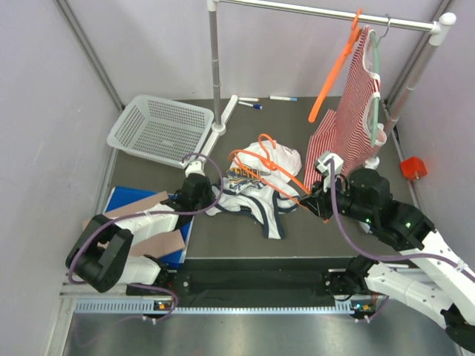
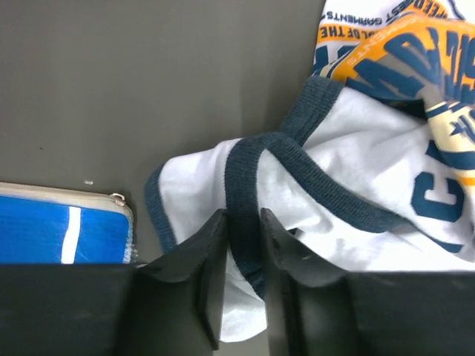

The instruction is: Place the tank top on the hanger

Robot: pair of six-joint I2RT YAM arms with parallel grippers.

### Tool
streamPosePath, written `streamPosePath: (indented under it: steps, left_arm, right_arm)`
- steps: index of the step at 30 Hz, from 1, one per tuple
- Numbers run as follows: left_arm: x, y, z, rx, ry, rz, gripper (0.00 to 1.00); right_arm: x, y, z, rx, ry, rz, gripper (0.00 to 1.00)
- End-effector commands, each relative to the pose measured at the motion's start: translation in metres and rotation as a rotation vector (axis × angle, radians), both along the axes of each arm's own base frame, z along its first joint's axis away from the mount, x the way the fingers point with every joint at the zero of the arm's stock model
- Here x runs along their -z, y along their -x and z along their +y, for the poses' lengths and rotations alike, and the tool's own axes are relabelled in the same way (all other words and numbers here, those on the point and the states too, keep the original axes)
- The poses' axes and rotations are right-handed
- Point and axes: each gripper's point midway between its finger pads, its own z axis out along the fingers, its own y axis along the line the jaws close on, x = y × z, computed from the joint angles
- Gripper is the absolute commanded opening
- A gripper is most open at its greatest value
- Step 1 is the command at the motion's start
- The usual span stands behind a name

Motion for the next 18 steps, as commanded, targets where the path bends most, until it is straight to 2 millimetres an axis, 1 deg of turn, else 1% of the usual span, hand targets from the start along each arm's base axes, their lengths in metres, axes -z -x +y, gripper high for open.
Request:
streamPosePath:
  steps: [1,2,3,4,7,8,9,11,13,18]
  left_arm:
    - [-0.013,-0.010,-0.005,-0.014,0.026,-0.034,0.24]
    - [-0.015,-0.010,-0.005,-0.016,0.028,-0.039,0.19]
    - [-0.018,-0.011,-0.004,-0.016,0.032,-0.049,0.07]
    - [-0.021,-0.011,-0.004,-0.018,0.032,-0.054,0.01]
    - [-0.034,-0.011,0.000,-0.019,0.023,-0.085,0.00]
    - [-0.037,-0.012,0.004,-0.029,0.005,-0.096,0.00]
    - [-0.047,-0.013,0.005,-0.033,0.007,-0.119,0.00]
    - [-0.056,-0.015,0.011,-0.040,-0.014,-0.139,0.00]
    - [-0.070,-0.018,0.012,-0.044,-0.016,-0.171,0.00]
    - [-0.083,-0.022,0.022,-0.065,-0.055,-0.189,0.00]
  right_arm:
    - [-0.014,0.001,0.006,-0.025,-0.050,-0.048,0.00]
    - [-0.014,0.002,0.006,-0.029,-0.053,-0.048,0.00]
    - [-0.014,0.002,0.007,-0.032,-0.053,-0.046,0.00]
    - [-0.014,0.003,0.008,-0.037,-0.054,-0.045,0.00]
    - [-0.011,0.008,0.012,-0.074,-0.061,-0.028,0.00]
    - [-0.007,0.008,0.014,-0.078,-0.059,-0.019,0.00]
    - [-0.007,0.009,0.016,-0.089,-0.067,-0.020,0.00]
    - [-0.005,0.014,0.021,-0.125,-0.077,0.000,0.00]
    - [-0.005,0.017,0.025,-0.151,-0.090,0.001,0.00]
    - [-0.002,0.021,0.030,-0.183,-0.097,0.017,0.00]
